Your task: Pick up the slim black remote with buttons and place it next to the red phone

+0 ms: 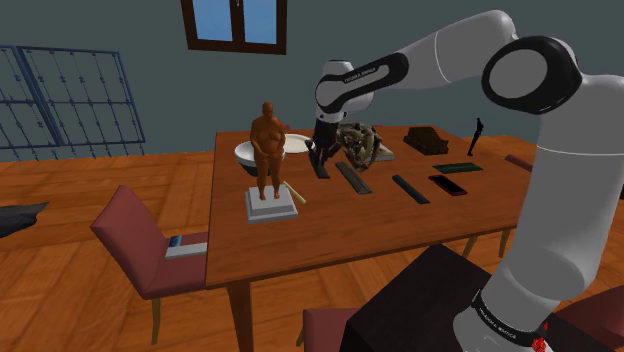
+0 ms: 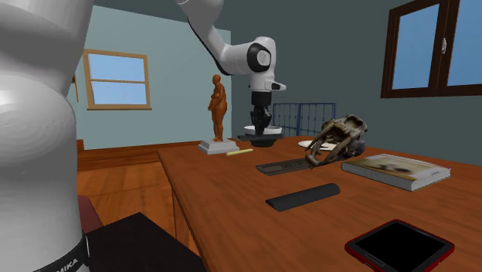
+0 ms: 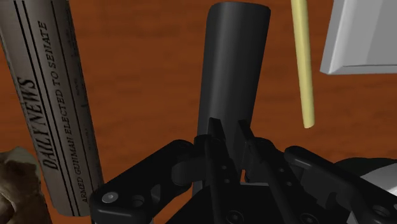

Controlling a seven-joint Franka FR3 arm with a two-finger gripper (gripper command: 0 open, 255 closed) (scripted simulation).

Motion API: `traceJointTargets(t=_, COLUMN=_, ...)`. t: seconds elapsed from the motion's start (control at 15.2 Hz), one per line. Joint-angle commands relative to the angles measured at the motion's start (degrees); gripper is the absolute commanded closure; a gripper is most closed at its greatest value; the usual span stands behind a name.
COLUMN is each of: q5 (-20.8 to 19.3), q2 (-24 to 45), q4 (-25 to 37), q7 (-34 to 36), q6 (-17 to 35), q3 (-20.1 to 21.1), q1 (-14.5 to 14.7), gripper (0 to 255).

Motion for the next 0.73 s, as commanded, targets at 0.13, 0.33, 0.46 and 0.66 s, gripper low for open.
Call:
traceJointTargets(t=0.13, q5=0.7, q2=-5.8, q4=-7.7, q7=-4.1, q6=1.6, q3=-1.3, q1=-2.4, gripper=255)
traceJointTargets(t=0.33, q5=1.1, q2=-9.8, q4=-13.0, q7=-7.4, q6=2.6, q3=-2.6, q1=-4.2, gripper=255)
traceJointTargets(t=0.46, q5=1.2, q2=-12.3, q4=-16.1, q7=-9.8, q6=3.0, q3=-3.6, q1=-5.4, gripper=255)
traceJointTargets(t=0.66, q5=1.2, q2=-15.8, q4=-20.4, q7=-13.3, q6=3.5, q3=-5.3, q1=-7.1, gripper=255)
